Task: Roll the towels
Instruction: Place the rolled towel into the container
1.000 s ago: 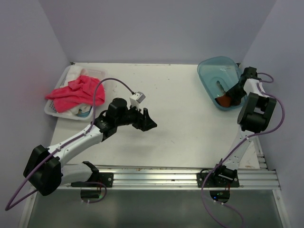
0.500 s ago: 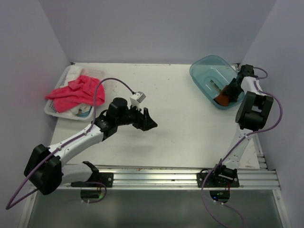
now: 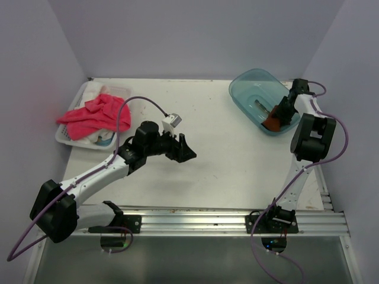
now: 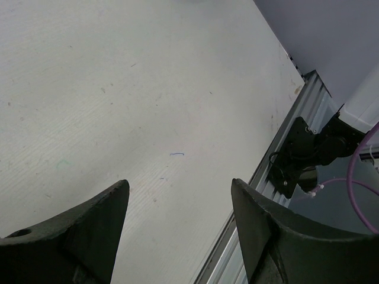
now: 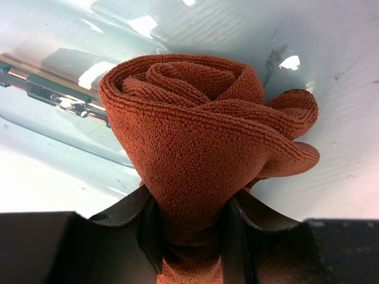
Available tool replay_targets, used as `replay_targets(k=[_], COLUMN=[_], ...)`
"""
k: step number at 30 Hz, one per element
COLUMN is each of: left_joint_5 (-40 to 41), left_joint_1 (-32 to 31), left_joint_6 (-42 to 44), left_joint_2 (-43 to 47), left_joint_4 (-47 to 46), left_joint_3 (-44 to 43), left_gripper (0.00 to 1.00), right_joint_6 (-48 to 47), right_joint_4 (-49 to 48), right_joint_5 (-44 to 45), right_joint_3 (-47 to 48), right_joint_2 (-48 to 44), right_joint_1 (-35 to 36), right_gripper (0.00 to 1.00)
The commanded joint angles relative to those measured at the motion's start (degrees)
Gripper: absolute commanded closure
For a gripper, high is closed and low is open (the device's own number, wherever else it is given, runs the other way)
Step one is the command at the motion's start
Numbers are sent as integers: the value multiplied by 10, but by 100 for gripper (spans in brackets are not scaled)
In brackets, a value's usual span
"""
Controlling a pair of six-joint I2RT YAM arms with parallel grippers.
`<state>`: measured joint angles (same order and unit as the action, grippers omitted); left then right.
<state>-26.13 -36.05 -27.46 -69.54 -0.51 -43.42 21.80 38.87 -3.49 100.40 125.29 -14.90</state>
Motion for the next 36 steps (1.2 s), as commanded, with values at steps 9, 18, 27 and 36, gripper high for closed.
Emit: replay_targets(k=[9, 18, 27, 36], left_joint_5=[-11, -14, -16, -13], left_joint_1=[4, 4, 4, 3], left_joint_6=[-2, 0, 2, 8], left_joint_2=[5, 7, 9, 19], left_joint_4=[-10, -7, -12, -12], left_joint_3=[-18, -16, -9, 1], left_gripper=[26, 26, 26, 26], right_joint_6=[3, 19, 41, 50], right_joint_4=[25, 50, 64, 91], right_joint_5=[84, 105, 132, 154], right_joint_3=[-29, -28, -34, -27], right_joint_2=[-58, -58, -118, -134], right_joint_1=[0, 0, 0, 0], right_gripper=[88, 63, 38, 28])
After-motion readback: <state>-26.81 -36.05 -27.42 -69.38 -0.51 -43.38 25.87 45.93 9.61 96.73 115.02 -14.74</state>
